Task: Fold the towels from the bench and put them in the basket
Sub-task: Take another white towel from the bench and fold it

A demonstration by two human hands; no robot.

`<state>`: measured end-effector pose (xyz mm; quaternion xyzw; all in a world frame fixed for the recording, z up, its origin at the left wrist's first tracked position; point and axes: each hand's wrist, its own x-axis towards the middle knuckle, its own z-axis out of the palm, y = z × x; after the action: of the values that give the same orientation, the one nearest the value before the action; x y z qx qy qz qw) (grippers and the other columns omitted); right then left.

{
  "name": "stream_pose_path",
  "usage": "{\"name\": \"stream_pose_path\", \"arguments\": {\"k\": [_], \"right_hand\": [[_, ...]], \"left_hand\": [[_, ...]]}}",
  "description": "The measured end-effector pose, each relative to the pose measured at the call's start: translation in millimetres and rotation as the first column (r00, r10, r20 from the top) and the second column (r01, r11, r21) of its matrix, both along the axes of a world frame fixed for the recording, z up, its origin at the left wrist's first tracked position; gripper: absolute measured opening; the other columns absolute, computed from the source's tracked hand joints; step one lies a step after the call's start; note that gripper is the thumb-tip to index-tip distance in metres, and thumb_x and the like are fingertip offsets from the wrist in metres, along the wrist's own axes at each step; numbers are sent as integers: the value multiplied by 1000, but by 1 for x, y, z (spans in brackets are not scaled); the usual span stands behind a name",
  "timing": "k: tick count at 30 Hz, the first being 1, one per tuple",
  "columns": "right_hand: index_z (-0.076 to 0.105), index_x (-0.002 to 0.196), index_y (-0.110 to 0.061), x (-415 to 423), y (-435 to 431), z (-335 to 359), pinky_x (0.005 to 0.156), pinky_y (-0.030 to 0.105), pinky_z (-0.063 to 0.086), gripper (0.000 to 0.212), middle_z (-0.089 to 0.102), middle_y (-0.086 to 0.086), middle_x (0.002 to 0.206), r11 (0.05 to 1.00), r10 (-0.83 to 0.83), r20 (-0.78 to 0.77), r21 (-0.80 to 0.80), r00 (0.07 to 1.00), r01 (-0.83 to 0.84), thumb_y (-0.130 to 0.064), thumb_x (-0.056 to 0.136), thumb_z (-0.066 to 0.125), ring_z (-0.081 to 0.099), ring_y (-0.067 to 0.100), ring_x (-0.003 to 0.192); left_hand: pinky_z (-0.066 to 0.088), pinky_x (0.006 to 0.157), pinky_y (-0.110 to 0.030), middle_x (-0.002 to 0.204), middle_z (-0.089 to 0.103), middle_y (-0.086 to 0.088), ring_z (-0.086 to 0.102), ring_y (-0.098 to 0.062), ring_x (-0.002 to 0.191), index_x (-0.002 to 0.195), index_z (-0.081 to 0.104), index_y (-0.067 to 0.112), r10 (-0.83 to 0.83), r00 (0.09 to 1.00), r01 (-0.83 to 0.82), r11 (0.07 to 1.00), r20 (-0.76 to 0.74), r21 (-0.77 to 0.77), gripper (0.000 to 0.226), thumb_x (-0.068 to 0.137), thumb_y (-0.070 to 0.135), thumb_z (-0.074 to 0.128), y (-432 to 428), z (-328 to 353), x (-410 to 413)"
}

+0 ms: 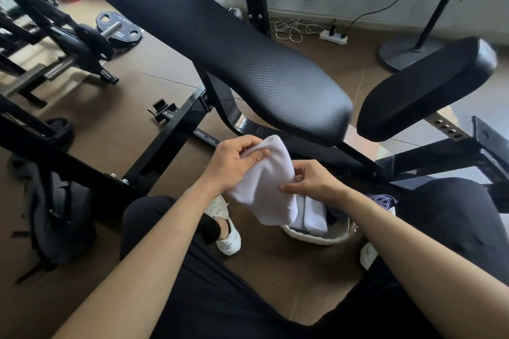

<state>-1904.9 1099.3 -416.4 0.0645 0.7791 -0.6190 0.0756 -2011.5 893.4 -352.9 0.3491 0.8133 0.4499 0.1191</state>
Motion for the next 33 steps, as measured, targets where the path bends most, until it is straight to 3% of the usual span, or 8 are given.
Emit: {"name": "stream_pose_path", "arguments": {"k": [3,6,9,15,18,24,30,33], "right_hand": [[72,105,-13,5,-5,-13,88,39,58,29,75,6,105,995,13,58,103,998,-19,-21,80,86,70,24,101],[72,105,-11,9,0,-26,84,40,56,32,74,7,105,984,1,115,177,993,-22,-25,80,86,68,27,100],[74,97,-9,15,15,-30,80,42,58,31,76,9,98,989,-20,166,145,986,-4,-30,78,87,72,25,92],[75,89,-7,26,35,-23,65,26,56,19,76,7,85,982,-147,221,-81,964,169,-21,80,85,71,15,75],[72,95,0,30,41,-21,60,16,53,17,72,8,85,976,-177,237,-85,955,202,-13,86,78,70,7,69],[65,110,8,29,40,-24,60,20,55,23,69,15,93,945,-269,234,-126,934,303,-8,93,69,69,15,76],[69,103,1,17,28,-9,52,22,55,16,71,9,82,896,-416,182,-83,891,436,-12,93,72,69,11,64],[69,102,0,8,19,1,61,34,62,14,70,11,84,876,-441,179,-124,879,465,-12,94,70,69,20,73]], "left_hand": [[53,72,-22,90,72,2,64,-5,81,102,72,19,53,997,-57,995,50,82,30,92,47,66,-6,7,-6],[52,77,-32,94,73,0,66,-15,88,105,73,19,157,983,-168,978,93,123,35,92,50,65,-20,1,-20],[50,74,-35,95,73,-5,65,-20,87,105,72,18,257,962,-265,960,89,88,46,90,60,61,-36,-10,-33],[43,69,-26,90,65,0,58,-11,80,104,69,10,446,869,-460,888,215,17,30,102,37,58,-58,-36,-43],[43,68,-28,88,64,0,57,-13,78,100,68,10,500,832,-512,859,240,-16,29,103,36,56,-65,-47,-45],[47,70,-33,90,64,0,60,-18,85,100,66,14,554,807,-543,832,202,-111,31,101,43,56,-70,-57,-42],[36,59,-29,77,57,1,54,-18,73,91,59,9,552,834,-539,804,-23,-251,32,103,38,52,-77,-51,-35],[38,62,-28,84,60,-1,57,-19,79,94,58,13,566,823,-558,790,-50,-253,30,103,41,52,-80,-44,-28]]}}
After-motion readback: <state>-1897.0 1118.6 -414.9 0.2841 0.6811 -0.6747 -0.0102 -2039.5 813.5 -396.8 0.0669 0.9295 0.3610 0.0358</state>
